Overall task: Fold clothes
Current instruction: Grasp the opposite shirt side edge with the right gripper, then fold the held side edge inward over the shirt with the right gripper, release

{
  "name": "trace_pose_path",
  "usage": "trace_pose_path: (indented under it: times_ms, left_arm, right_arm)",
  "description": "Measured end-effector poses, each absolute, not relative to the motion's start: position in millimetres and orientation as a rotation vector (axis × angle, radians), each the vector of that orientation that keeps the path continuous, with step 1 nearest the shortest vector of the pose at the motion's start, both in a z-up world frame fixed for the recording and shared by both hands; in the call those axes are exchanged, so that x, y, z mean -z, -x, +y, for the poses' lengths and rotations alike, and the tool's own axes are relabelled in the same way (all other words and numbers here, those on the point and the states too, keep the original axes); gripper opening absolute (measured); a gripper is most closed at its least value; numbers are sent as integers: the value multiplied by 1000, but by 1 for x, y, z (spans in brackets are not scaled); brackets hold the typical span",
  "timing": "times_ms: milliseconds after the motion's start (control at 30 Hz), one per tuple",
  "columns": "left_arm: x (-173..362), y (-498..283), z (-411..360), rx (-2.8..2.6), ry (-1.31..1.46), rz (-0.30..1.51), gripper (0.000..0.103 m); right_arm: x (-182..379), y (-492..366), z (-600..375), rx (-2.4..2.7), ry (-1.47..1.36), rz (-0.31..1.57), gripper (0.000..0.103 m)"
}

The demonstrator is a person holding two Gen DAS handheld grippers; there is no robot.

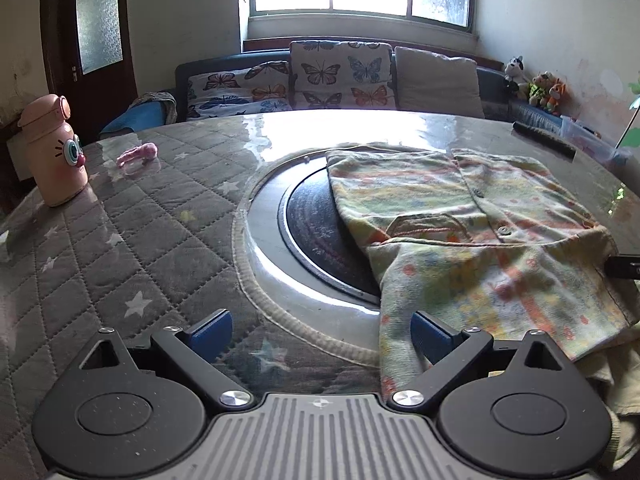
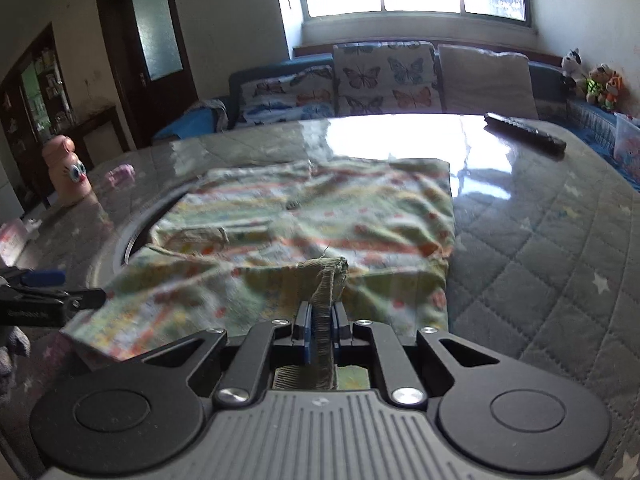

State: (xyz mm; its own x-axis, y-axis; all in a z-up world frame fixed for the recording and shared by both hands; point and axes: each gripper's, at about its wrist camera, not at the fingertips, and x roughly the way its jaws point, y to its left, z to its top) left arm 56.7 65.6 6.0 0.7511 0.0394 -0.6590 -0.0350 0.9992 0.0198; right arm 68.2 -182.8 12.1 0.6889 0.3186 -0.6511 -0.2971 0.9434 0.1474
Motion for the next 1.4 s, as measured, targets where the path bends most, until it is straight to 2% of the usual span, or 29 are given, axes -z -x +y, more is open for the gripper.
trace_pose_path:
  times_ms: [133,267,367,500,600,767,933,1400]
  left_arm:
    - [-12,-57,68,-47,-8,714,97]
    - [-22,-67,64,-39,-25,685,97]
    - [-27,-81,55,-24,-51,665,97]
    - [-20,-103,44,-17,-89,676,97]
    - [-9,-114,38,-17,-121,695,97]
    - [6,-115,37,-16,-164,708,98]
    - [-4,-102,35,-19,-182,679,98]
    - [-4,-43,-5,86,-362,589,99]
  right_arm:
    - [-7,-70,-185,-333,-13,743,19]
    - [-15,-71,-185,-334,-14,710,20]
    - [-19,-76,-179,-361,-14,694,25]
    - [-17,-81,-165,-411,12,682,28]
    - [-12,-86,-153,-452,55,680,44]
    - [-3,-85,-147,-477,127,681,49]
    - [-7,-74,-150,-490,127,679,53]
    - [-6,-35,-164,-543,123,687,56]
